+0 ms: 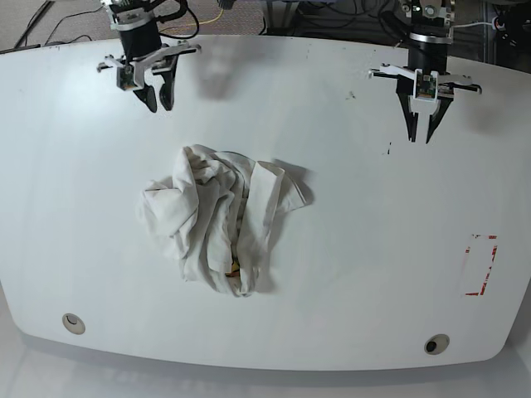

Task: Layout the t-shirt on the table in an organized manner, then fold the t-shirt properly
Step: 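Lower both grippers toward the crumpled white t-shirt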

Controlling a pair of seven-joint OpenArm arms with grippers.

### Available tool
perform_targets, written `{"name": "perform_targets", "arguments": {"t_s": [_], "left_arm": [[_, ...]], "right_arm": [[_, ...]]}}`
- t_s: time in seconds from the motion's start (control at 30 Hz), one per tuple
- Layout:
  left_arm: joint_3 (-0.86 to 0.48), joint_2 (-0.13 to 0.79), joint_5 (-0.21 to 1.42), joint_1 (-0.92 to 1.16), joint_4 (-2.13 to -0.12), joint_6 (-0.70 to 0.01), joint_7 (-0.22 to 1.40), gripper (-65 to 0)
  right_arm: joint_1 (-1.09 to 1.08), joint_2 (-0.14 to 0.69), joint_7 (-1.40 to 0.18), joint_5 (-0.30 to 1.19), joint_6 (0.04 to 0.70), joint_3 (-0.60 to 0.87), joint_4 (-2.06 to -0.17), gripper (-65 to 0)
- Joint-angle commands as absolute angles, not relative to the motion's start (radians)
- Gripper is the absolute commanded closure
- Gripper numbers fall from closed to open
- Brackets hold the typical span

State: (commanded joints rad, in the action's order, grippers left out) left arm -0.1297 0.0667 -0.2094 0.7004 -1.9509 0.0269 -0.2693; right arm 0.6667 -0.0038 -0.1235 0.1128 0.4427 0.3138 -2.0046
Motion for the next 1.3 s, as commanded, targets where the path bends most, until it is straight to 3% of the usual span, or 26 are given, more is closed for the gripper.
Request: {"name": "perform_targets", "arguments": {"t_s": [0.13,0.3,0.5,0.9,1.3], "left_arm": [[-0.125,0.065,-0.211,0.668,-1.951,0.028,-0.269,-37.8],[-0.096,0.068,-0.211,0.602,-1.951,0.028,-0.209,-38.1],[-0.059,0.073,-0.211,0.49,-1.949,0.028,-0.087,-38.2],[0.03,0.073,-0.213,0.346,-1.948,0.027,-0.005,-38.2],[0.084,0.073,-0.214,0.321,-1.948,0.027,0.062,-38.2]], "right_arm": [[0.595,-0.002,-0.159,0.11,0.463,0.314,-2.005,-23.0],[0.478,0.005,-0.288,0.107,0.464,0.314,-2.003,-23.5],[0.331,0.065,-0.456,0.105,0.464,0.315,-2.0,-28.9],[0.171,0.107,-0.59,0.105,0.458,0.317,-2.0,-29.6],[0.151,0.101,-0.657,0.114,0.464,0.271,-2.006,-29.3]]}}
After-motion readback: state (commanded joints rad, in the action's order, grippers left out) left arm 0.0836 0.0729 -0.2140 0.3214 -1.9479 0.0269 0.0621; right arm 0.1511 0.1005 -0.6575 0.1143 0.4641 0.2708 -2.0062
